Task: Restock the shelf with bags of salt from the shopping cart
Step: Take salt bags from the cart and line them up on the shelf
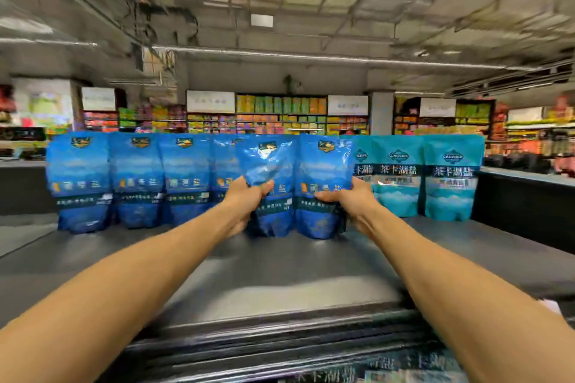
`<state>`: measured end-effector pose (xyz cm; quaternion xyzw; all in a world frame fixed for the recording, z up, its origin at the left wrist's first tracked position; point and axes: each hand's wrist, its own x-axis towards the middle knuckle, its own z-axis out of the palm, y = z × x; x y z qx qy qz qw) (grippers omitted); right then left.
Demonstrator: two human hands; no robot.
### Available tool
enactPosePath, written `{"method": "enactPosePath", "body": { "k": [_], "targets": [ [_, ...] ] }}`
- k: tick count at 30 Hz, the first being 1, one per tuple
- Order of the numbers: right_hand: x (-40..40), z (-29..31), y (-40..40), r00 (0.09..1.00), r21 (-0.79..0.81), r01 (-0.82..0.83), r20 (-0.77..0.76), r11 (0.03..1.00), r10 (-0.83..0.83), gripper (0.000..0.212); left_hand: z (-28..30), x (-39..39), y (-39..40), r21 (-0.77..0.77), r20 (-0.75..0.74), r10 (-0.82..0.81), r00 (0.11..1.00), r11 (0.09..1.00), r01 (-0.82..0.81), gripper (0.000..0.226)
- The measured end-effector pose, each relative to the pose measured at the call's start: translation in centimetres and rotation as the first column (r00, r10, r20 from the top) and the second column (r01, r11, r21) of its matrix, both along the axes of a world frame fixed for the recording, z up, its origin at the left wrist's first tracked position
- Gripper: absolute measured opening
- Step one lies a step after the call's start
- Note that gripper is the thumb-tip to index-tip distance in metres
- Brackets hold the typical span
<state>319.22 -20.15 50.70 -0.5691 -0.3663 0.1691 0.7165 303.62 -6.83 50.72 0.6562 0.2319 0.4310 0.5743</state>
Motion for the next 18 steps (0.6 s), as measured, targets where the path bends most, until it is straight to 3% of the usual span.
{"method": "enactPosePath", "body": {
  "k": [4, 8, 9, 13, 15, 18],
  "targets": [
    [2.6, -0.7, -0.9, 0.958, -0.336, 0.001, 0.269, 0.942, 0.095, 0.041, -1.8, -0.8, 2.4, 0.225, -0.346, 0.004, 0.938, 0.971, 0.079, 0.018],
    [3.5, -0.5, -0.5, 0.932, -0.456, 0.136, 0.359, 0.879, 0.043, 0.033, -1.0, -0.9, 3.4, 0.456, -0.518, 0.243, 0.820, 0.889, 0.025, 0.032],
    [3.6, -0.5, 0.1, 0.926, -0.472, 0.178, 0.377, 0.863, 0.015, 0.035, -0.7, -0.6, 3.3, 0.488, -0.534, 0.280, 0.798, 0.873, 0.020, 0.037],
    [4.1, -0.6, 3.3, 0.925, -0.467, 0.249, 0.375, 0.849, -0.064, 0.048, -0.2, 1.4, 3.2, 0.360, -0.546, 0.205, 0.813, 0.933, 0.006, 0.044],
    [4.5, -0.8, 4.7, 0.914, -0.455, 0.288, 0.394, 0.843, -0.100, 0.050, 0.0, 2.2, 3.1, 0.432, -0.560, 0.284, 0.778, 0.902, -0.018, 0.046],
    [4.7, -0.9, 6.0, 0.896, -0.438, 0.331, 0.424, 0.836, -0.133, 0.050, 0.9, 2.7, 2.5, 0.587, -0.654, 0.478, 0.585, 0.810, -0.006, 0.050]
  ]
}}
